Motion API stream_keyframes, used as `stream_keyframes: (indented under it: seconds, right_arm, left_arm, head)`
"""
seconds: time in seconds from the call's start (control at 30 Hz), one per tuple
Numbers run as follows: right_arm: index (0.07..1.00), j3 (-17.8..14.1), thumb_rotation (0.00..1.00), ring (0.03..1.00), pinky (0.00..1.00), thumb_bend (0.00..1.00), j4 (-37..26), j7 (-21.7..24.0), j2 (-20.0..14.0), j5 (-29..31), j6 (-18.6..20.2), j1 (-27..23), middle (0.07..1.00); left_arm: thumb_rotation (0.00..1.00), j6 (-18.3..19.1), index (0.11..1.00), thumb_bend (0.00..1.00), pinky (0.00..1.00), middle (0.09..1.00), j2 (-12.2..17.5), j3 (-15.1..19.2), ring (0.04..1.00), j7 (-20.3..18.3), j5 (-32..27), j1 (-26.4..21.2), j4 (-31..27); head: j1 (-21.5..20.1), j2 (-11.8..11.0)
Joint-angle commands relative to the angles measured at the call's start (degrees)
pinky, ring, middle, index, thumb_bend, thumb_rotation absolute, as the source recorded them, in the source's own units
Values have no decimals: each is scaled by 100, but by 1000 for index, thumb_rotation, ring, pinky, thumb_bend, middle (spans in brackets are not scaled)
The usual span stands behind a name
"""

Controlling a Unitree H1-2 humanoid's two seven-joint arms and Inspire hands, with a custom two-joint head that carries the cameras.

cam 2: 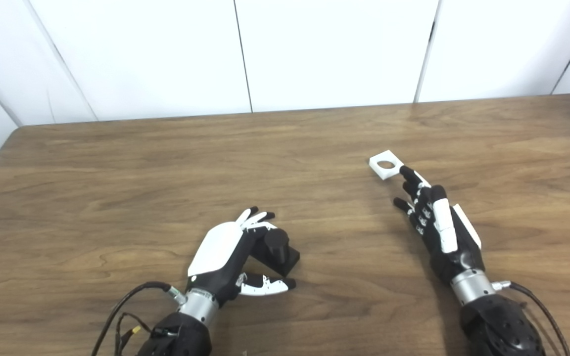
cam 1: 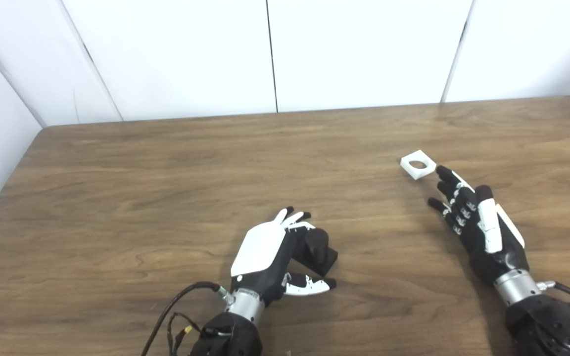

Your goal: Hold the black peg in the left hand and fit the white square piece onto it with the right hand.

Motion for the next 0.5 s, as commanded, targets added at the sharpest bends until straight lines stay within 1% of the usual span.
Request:
stream_keyframes:
  seconds: [0.0,0.13,0.23,0.37,0.47]
  right_arm:
    - [924,36,1000,1000,908,685,-25,-7,29,-33,-68,17,990]
    - [915,42,1000,1000,902,678,-11,-25,58,-31,-96,26,987]
    - [911,43,1000,1000,907,693,-7,-28,60,-40,-109,29,985]
    - [916,58,1000,1000,900,675,-2,-5,50,-59,-142,46,987]
    - [923,80,1000,1000,894,675,3,15,30,-91,-154,60,991]
  left_arm:
    - [238,-67,638,749,961,913,5,-40,991,-80,119,-7,-63]
    - [241,-120,636,756,961,908,-3,-28,986,-45,139,-21,-55]
    - [221,-132,634,758,962,905,11,-9,987,-55,139,-35,-34]
    - [197,-123,639,760,971,903,25,14,986,-91,132,-46,-24]
    - [200,-150,659,770,979,898,27,46,985,-73,94,-42,-18]
  head:
    - [-4,6]
    - [-7,16]
    - [10,19]
    - [15,13]
    - [11,16]
